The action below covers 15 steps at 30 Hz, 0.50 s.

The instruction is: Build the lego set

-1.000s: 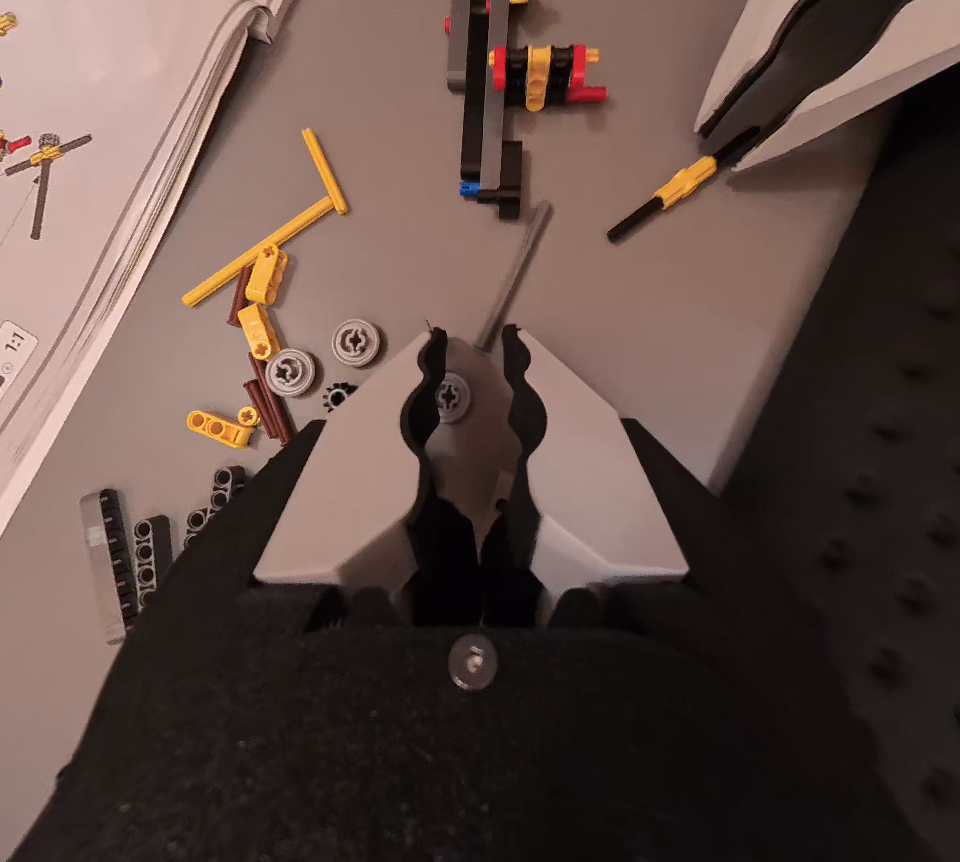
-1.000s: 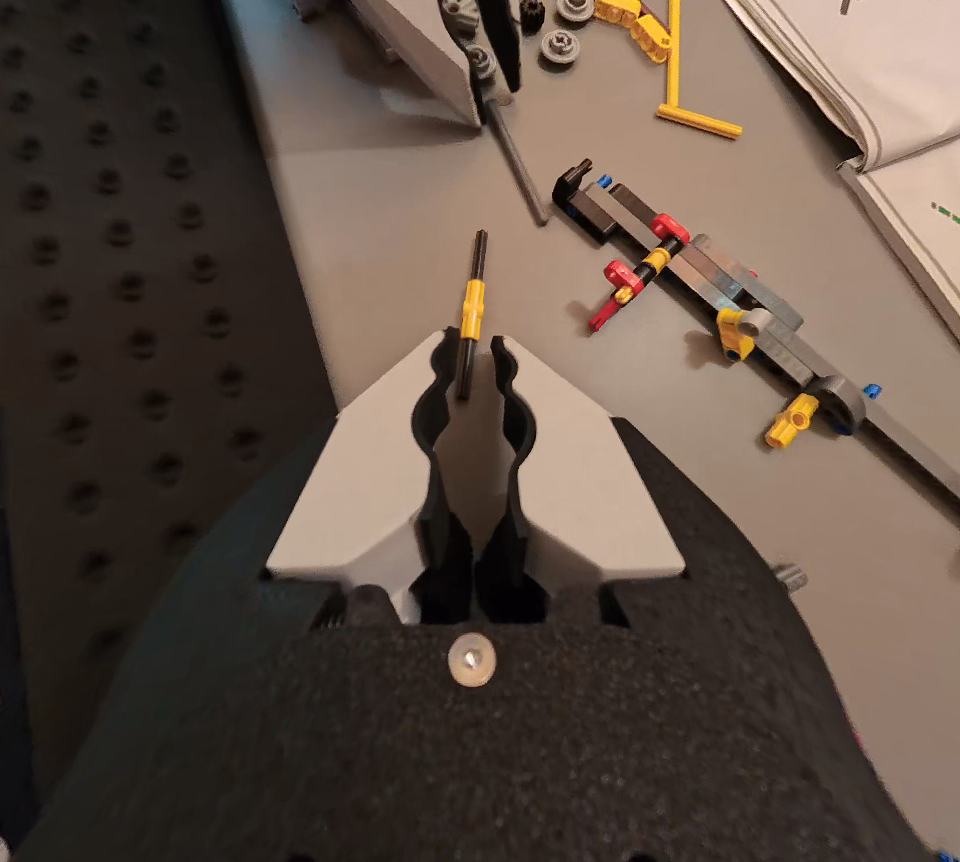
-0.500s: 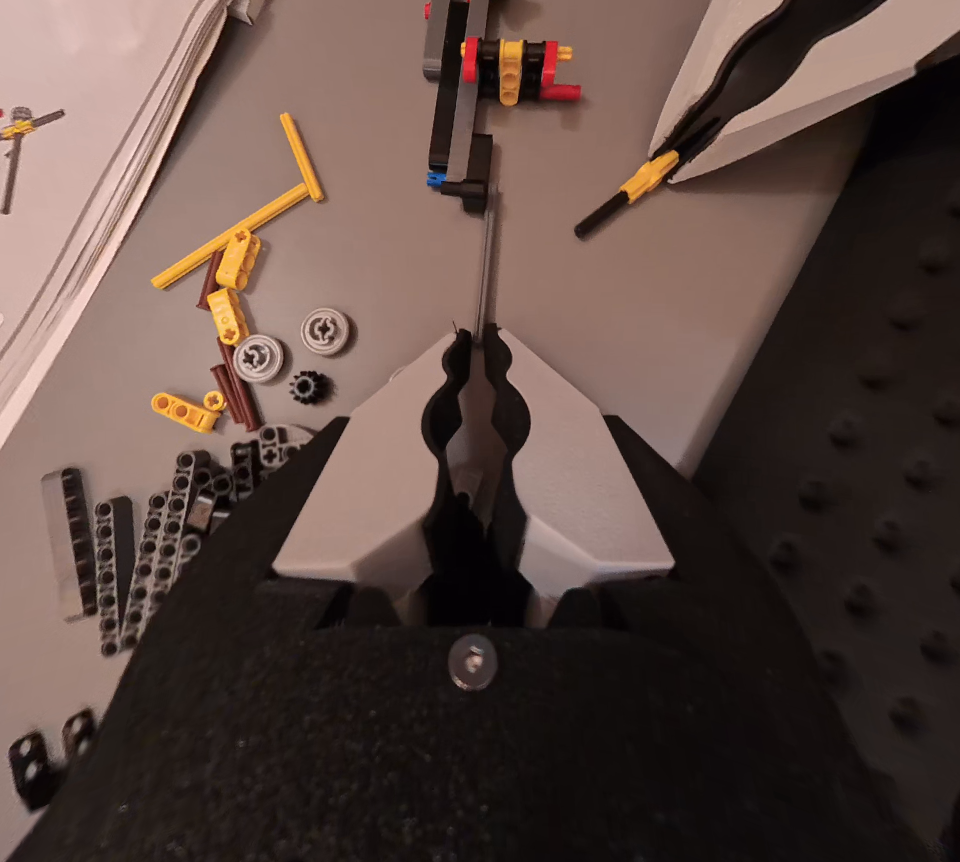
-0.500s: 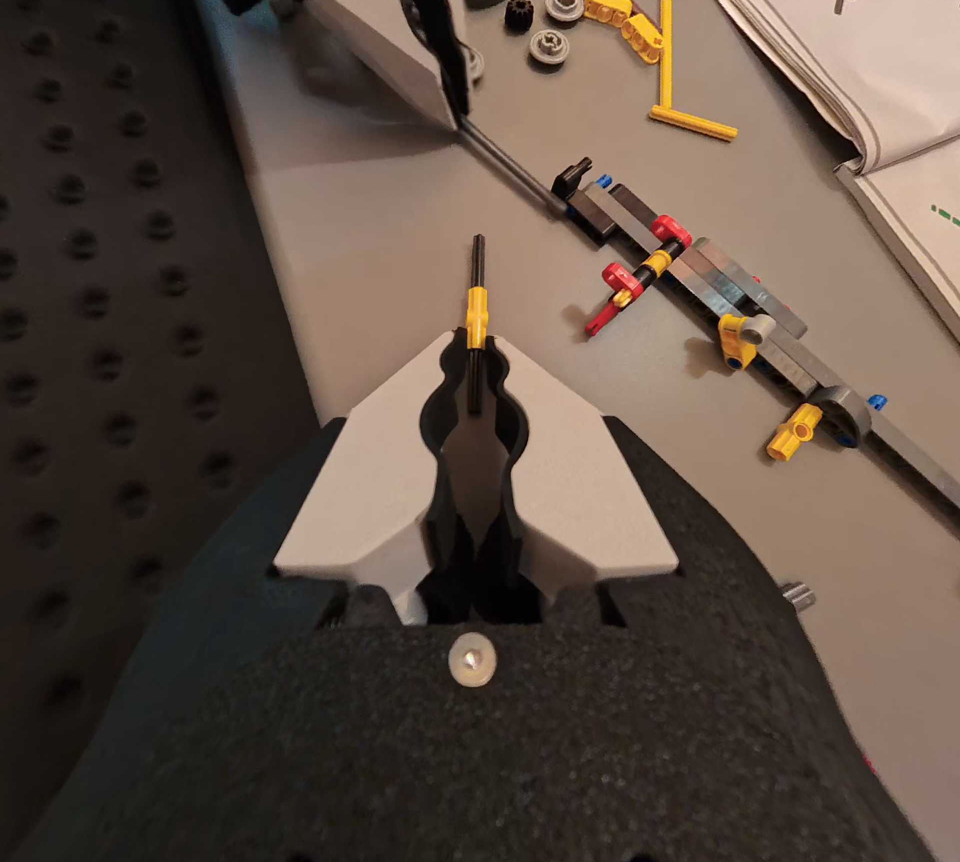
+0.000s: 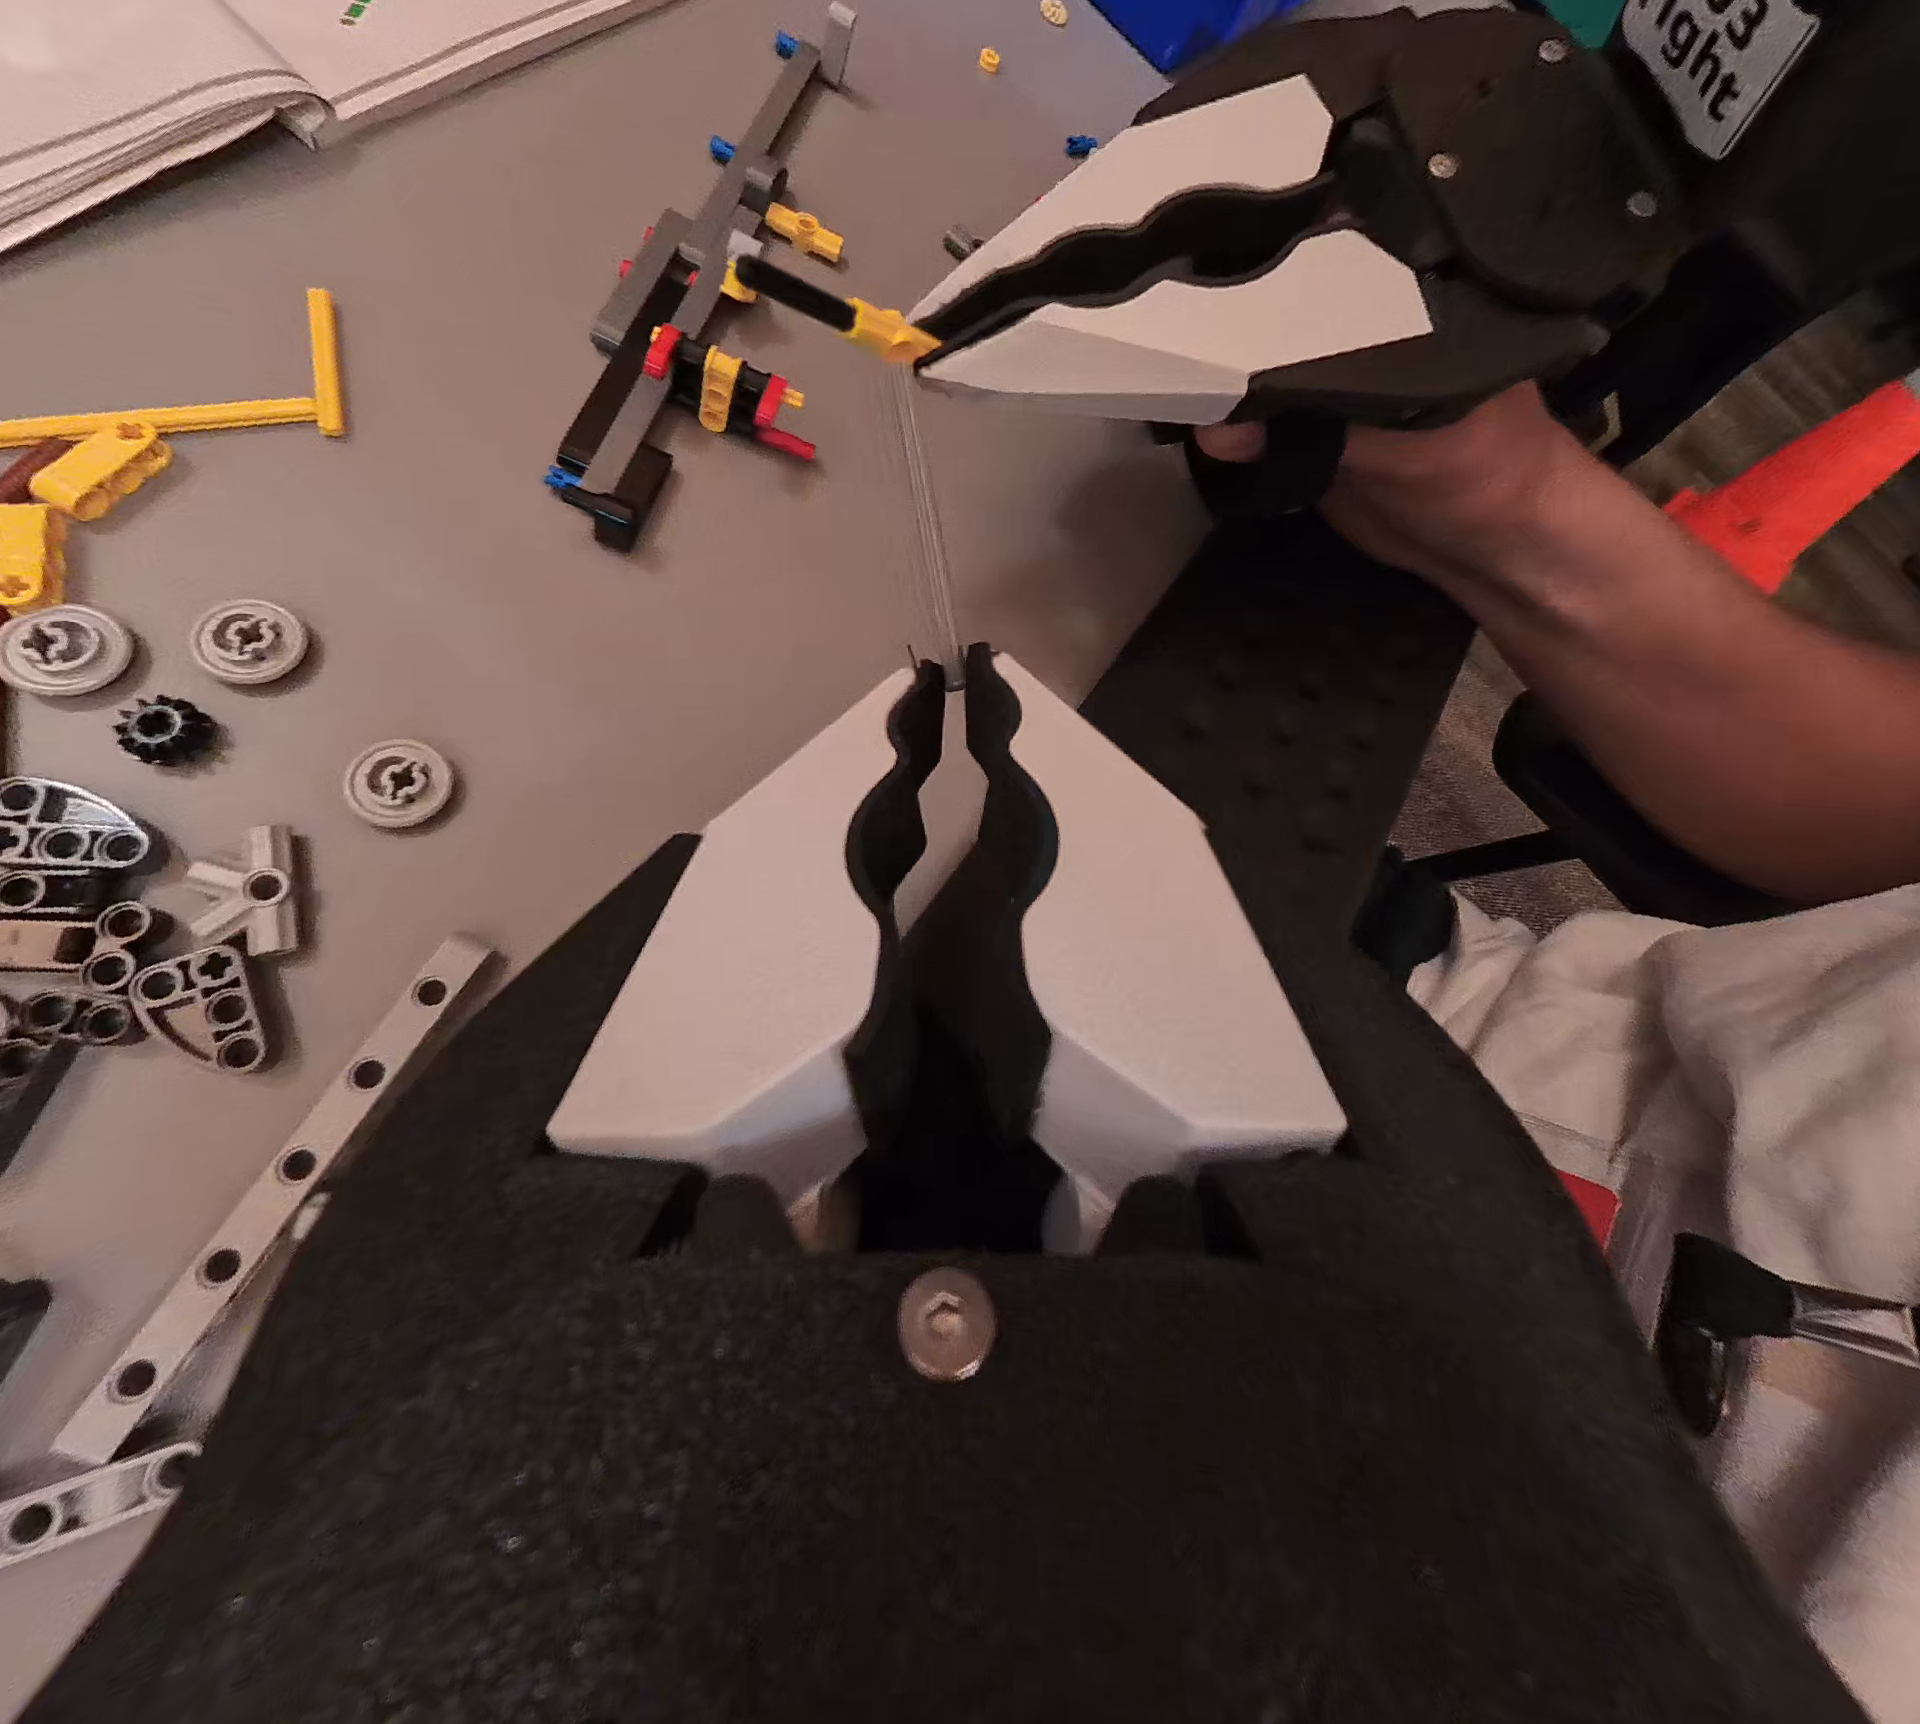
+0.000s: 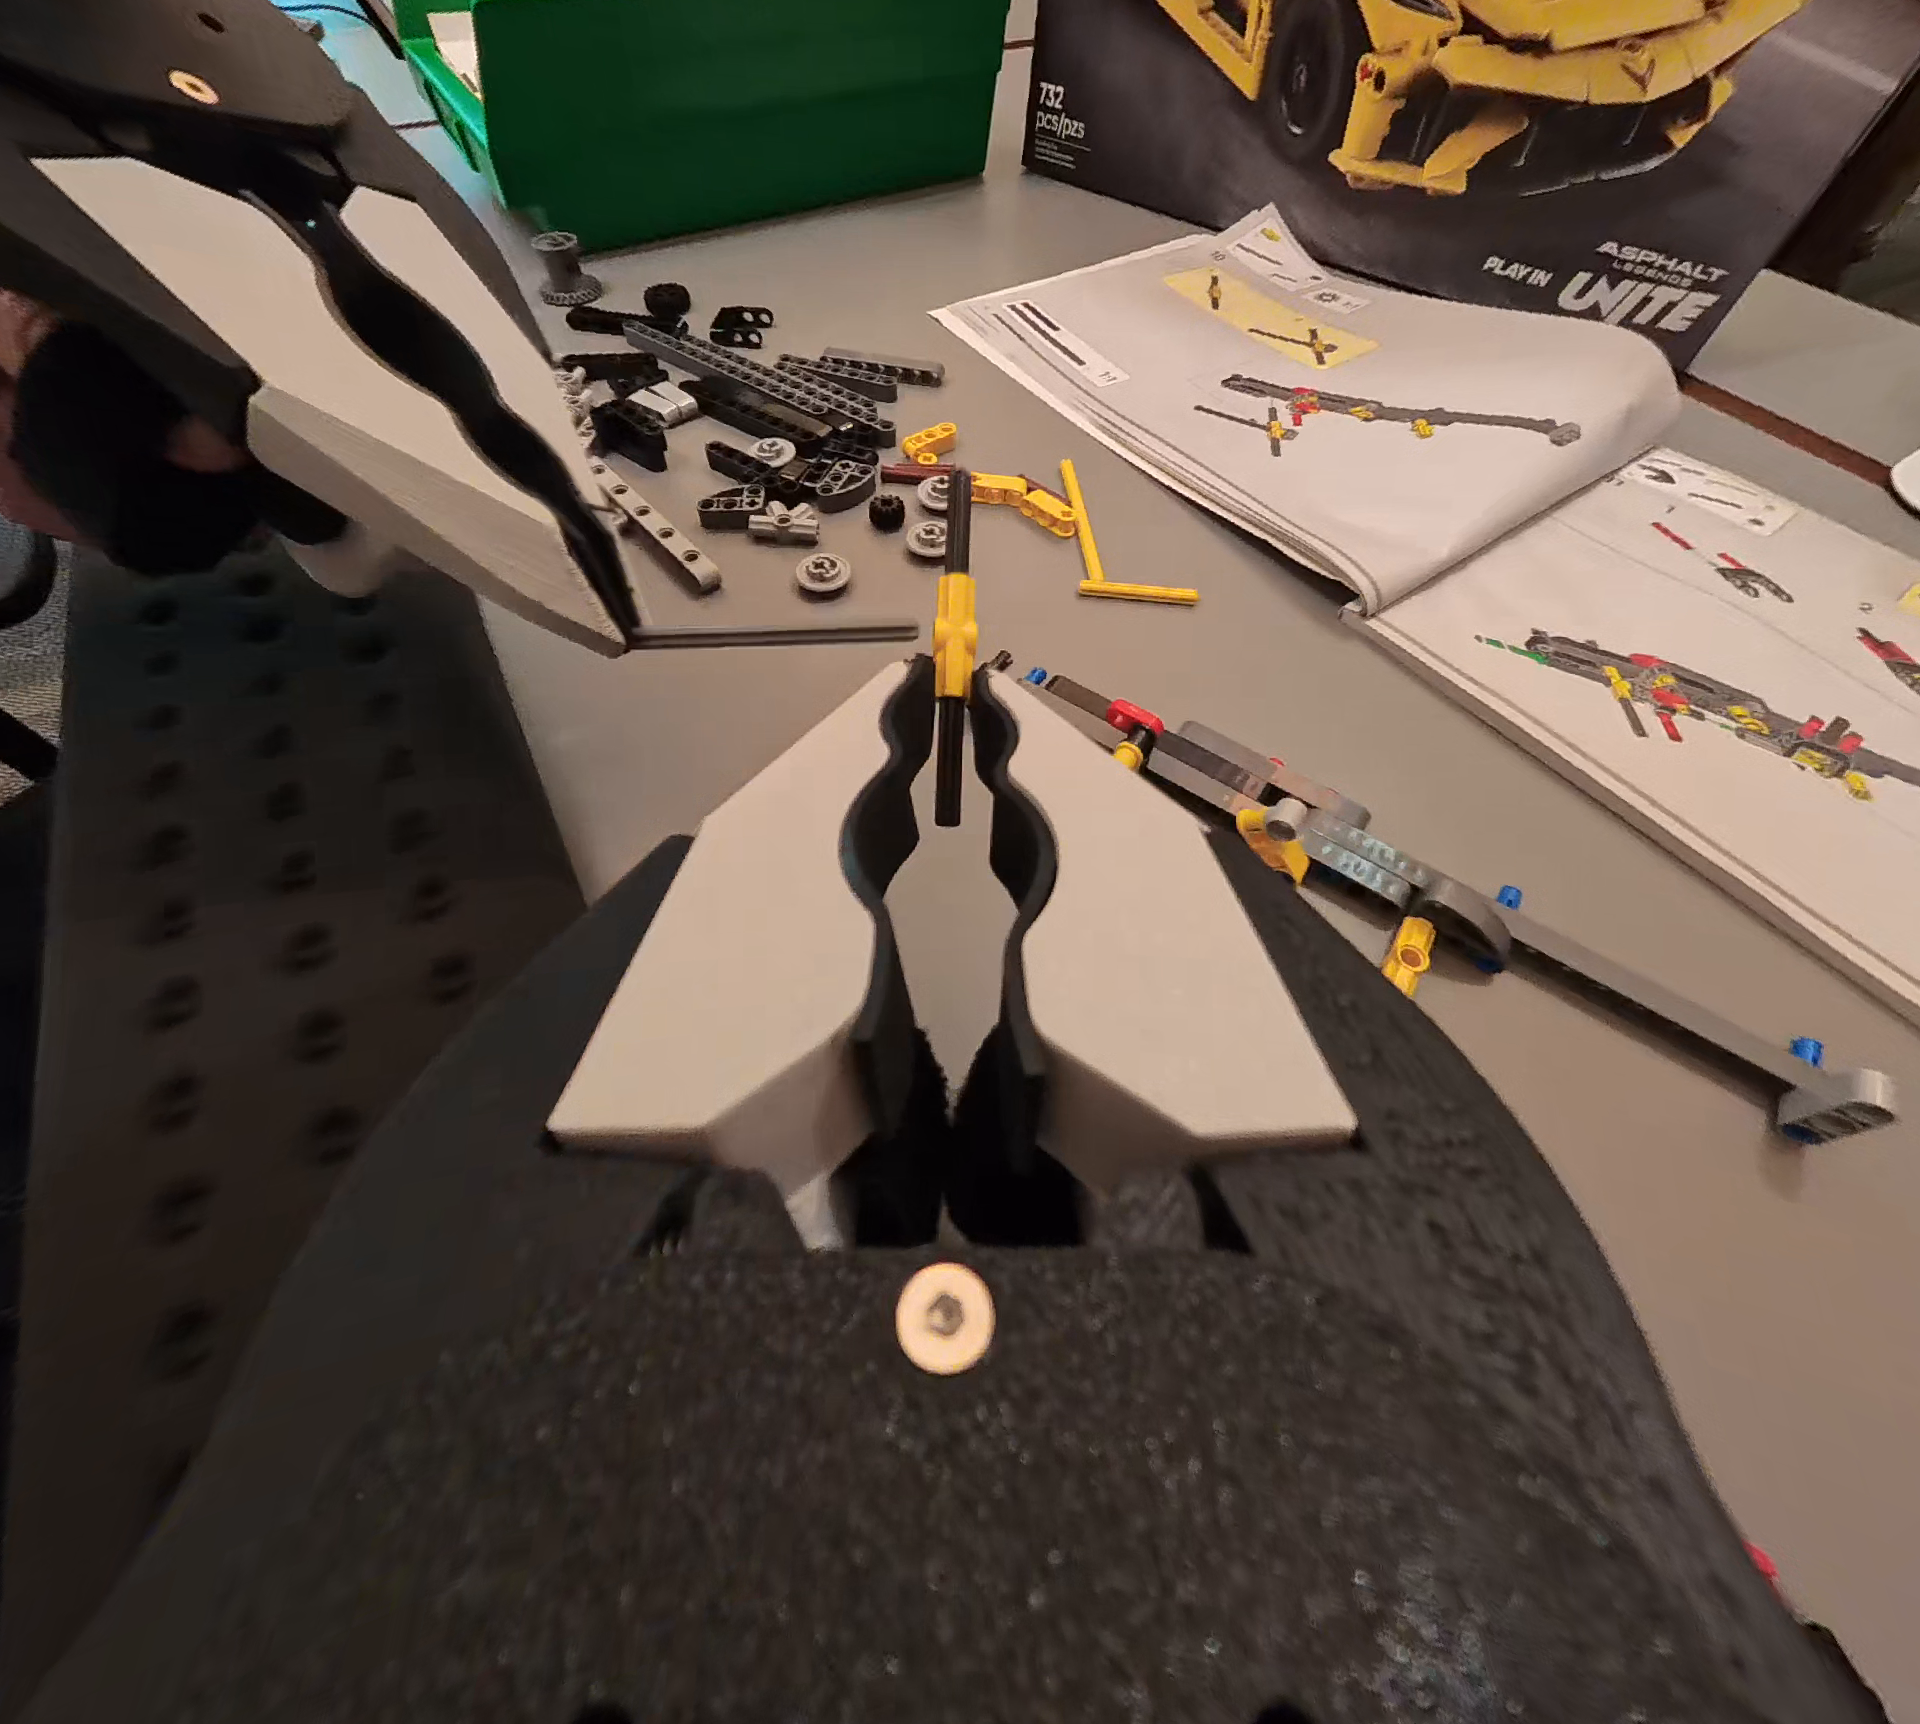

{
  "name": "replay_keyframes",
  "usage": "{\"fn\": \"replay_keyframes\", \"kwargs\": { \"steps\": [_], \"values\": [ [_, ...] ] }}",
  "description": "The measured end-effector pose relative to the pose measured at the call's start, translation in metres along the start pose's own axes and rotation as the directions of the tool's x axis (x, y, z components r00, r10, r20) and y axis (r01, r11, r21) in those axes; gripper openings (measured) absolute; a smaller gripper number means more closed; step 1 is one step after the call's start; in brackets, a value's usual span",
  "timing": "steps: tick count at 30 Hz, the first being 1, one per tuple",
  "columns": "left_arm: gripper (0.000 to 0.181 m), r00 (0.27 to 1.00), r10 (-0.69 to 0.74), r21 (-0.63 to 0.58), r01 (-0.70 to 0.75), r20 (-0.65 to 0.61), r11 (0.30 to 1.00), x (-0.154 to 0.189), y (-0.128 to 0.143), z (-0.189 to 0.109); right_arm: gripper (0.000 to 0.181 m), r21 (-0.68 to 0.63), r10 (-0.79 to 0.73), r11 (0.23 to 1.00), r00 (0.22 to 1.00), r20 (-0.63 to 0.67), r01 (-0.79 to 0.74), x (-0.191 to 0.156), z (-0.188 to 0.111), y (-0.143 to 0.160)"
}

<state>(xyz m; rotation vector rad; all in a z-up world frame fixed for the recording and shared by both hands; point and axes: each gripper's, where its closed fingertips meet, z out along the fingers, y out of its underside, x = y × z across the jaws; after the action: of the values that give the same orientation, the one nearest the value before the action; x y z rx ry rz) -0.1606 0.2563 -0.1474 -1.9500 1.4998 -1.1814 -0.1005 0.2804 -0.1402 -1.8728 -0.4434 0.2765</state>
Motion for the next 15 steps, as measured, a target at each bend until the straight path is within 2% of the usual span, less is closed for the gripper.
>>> {"fn": "replay_keyframes", "kwargs": {
  "steps": [11, 15],
  "values": [
    [0.003, 1.0, 0.009, -0.065, -0.009, 0.004, 0.998, -0.0023, 0.0096, 0.0014, 0.006, -0.05, -0.149, 0.988, 0.988, -0.049, 0.147, -0.0054, 0.0042, 0.0073],
    [0.003, 1.0, 0.002, -0.069, -0.001, 0.004, 0.998, -0.0045, 0.009, 0.0018, 0.006, -0.06, -0.154, 0.987, 0.987, -0.043, 0.151, -0.0068, 0.0053, 0.0088]
  ]
}}
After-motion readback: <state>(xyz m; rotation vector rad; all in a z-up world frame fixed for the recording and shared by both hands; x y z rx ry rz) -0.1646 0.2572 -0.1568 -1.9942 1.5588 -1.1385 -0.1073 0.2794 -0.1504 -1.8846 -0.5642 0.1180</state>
